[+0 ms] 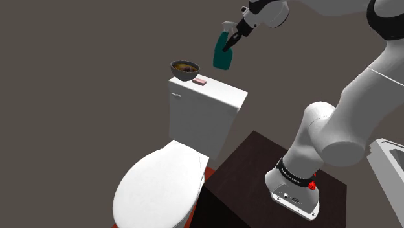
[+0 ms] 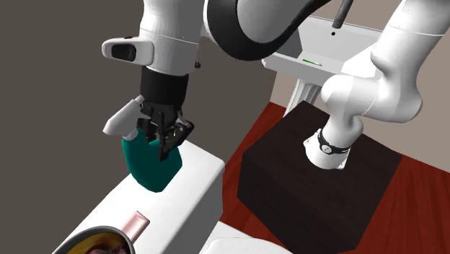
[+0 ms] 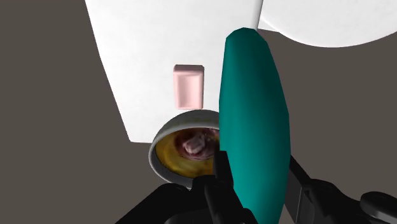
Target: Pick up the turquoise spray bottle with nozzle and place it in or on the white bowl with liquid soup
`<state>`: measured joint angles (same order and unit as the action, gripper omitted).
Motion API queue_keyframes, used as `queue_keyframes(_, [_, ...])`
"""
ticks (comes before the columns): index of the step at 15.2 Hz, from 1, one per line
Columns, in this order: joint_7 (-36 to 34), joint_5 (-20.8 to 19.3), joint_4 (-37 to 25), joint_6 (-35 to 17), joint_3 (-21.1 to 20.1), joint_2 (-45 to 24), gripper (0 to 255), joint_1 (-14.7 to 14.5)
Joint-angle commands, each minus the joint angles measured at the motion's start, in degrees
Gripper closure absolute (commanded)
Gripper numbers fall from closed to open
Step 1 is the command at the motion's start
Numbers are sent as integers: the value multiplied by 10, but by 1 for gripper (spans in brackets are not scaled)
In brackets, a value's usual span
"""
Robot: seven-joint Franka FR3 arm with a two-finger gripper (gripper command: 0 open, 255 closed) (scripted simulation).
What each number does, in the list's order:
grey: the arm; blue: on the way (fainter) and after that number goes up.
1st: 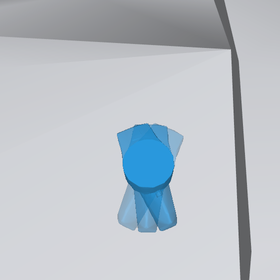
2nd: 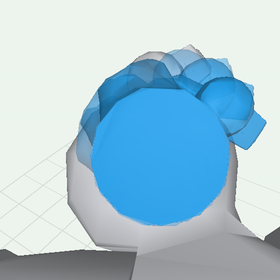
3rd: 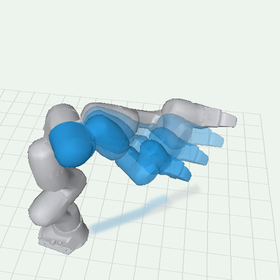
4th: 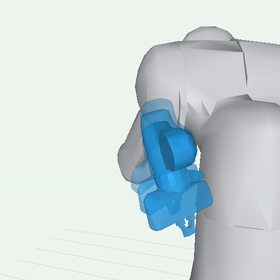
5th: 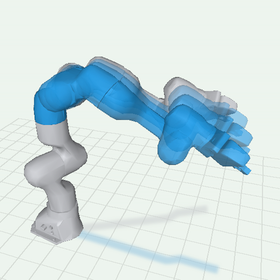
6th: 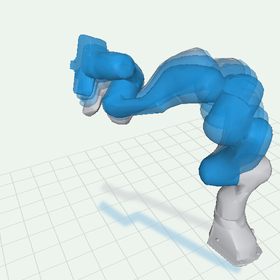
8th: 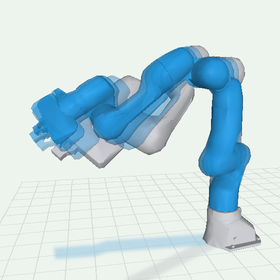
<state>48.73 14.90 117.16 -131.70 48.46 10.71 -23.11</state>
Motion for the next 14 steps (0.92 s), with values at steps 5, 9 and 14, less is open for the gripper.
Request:
queue_keyframes(5, [62, 165, -138, 42, 32, -180, 255, -17])
queue_keyframes(9, [70, 245, -251, 87, 5, -292, 255, 31])
queue_keyframes(14, [39, 305, -423, 145, -35, -422, 255, 106])
